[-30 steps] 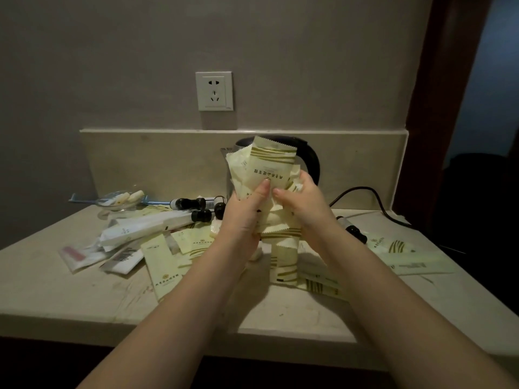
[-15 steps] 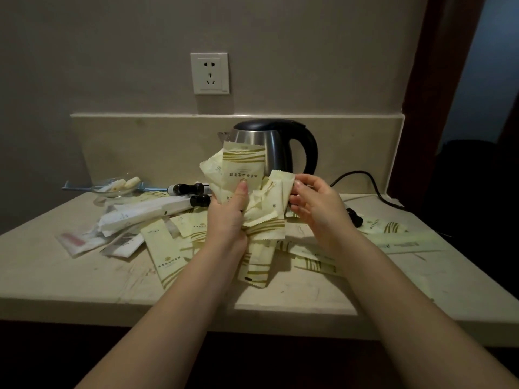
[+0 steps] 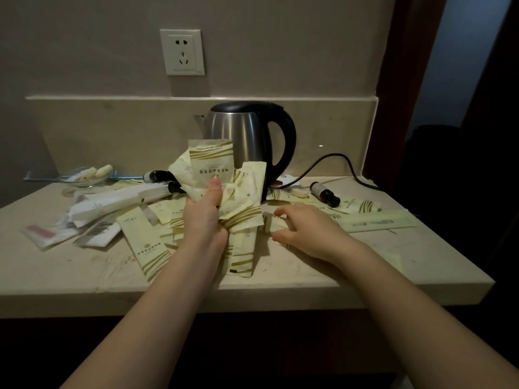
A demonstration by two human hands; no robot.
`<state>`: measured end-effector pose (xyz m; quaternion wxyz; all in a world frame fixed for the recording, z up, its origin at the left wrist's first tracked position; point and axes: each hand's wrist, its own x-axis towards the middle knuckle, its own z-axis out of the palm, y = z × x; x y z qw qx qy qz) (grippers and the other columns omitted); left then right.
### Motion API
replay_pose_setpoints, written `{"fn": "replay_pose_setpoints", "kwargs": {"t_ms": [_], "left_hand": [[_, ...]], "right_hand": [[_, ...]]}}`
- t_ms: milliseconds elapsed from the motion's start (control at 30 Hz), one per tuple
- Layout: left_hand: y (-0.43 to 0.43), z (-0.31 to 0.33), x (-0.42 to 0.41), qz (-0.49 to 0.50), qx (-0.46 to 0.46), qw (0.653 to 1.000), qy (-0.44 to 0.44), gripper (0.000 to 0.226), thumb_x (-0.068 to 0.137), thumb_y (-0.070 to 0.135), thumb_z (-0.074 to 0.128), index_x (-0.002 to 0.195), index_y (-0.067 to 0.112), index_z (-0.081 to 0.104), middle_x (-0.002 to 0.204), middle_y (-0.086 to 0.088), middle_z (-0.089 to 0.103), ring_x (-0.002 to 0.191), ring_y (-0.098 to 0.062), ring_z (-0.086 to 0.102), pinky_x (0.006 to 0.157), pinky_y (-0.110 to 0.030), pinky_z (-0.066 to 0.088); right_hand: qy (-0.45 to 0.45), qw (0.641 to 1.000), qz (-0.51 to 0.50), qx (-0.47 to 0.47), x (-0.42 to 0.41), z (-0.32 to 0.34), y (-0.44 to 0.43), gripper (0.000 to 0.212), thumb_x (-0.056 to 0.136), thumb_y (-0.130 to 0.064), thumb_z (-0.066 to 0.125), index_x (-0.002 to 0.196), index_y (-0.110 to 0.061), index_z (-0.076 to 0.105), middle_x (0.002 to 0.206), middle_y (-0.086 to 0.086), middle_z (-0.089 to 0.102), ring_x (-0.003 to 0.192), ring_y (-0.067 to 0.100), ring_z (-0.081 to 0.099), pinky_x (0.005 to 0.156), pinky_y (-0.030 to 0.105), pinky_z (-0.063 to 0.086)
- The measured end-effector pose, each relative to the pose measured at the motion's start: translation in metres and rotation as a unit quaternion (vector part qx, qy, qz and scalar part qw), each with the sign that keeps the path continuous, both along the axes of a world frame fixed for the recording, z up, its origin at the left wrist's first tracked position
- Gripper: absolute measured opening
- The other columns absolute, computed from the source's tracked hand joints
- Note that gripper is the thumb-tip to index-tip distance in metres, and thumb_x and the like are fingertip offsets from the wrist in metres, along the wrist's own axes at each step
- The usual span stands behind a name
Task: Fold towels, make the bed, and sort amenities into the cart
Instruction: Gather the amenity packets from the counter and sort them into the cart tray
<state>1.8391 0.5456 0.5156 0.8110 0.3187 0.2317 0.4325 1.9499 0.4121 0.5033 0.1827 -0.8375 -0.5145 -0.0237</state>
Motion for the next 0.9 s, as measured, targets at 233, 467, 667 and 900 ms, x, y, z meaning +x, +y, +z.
{"fn": "replay_pose_setpoints", "kwargs": {"t_ms": [233, 467, 667, 900], "left_hand": [[-0.003, 0.011, -0.005, 0.024, -0.008, 0.999, -0.034, 0.041, 0.089, 0.013, 0.064, 0.128, 0.014, 0.051, 0.112, -0.009, 0.067, 0.097, -0.026, 0.068, 0.086, -0.052, 0.054], [-0.025, 0.016, -0.009, 0.009, 0.019, 0.998, -0.056, 0.032, 0.088, 0.014, 0.065, 0.118, 0.018, 0.055, 0.106, -0.010, 0.071, 0.092, -0.028, 0.070, 0.082, -0.052, 0.056], [-0.041, 0.007, -0.024, 0.000, 0.079, 0.996, -0.030, 0.034, 0.090, 0.014, 0.062, 0.123, 0.014, 0.054, 0.108, -0.009, 0.071, 0.095, -0.027, 0.070, 0.084, -0.051, 0.055], [-0.068, 0.004, -0.075, 0.068, 0.149, 0.986, 0.011, 0.020, 0.087, 0.015, 0.066, 0.106, 0.019, 0.061, 0.097, 0.001, 0.073, 0.094, -0.018, 0.069, 0.086, -0.039, 0.056]], "right_hand": [[0.274, 0.896, -0.077, 0.340, -0.003, 0.065, 0.011, 0.025, 0.097, -0.035, 0.048, 0.117, -0.019, 0.054, 0.095, -0.002, 0.060, 0.083, 0.016, 0.059, 0.065, 0.029, 0.046], [0.487, 0.787, -0.051, 0.377, -0.055, 0.041, 0.044, 0.026, 0.096, -0.033, 0.053, 0.115, -0.016, 0.056, 0.102, 0.003, 0.068, 0.089, 0.018, 0.068, 0.076, 0.036, 0.058], [0.443, 0.806, -0.064, 0.386, -0.072, 0.028, 0.041, 0.022, 0.094, -0.034, 0.056, 0.111, -0.023, 0.049, 0.102, -0.004, 0.064, 0.091, 0.013, 0.064, 0.078, 0.035, 0.054], [0.410, 0.795, -0.069, 0.442, -0.112, 0.018, 0.014, 0.015, 0.093, -0.030, 0.058, 0.104, -0.019, 0.054, 0.099, -0.004, 0.065, 0.091, 0.012, 0.064, 0.077, 0.031, 0.052]]}}
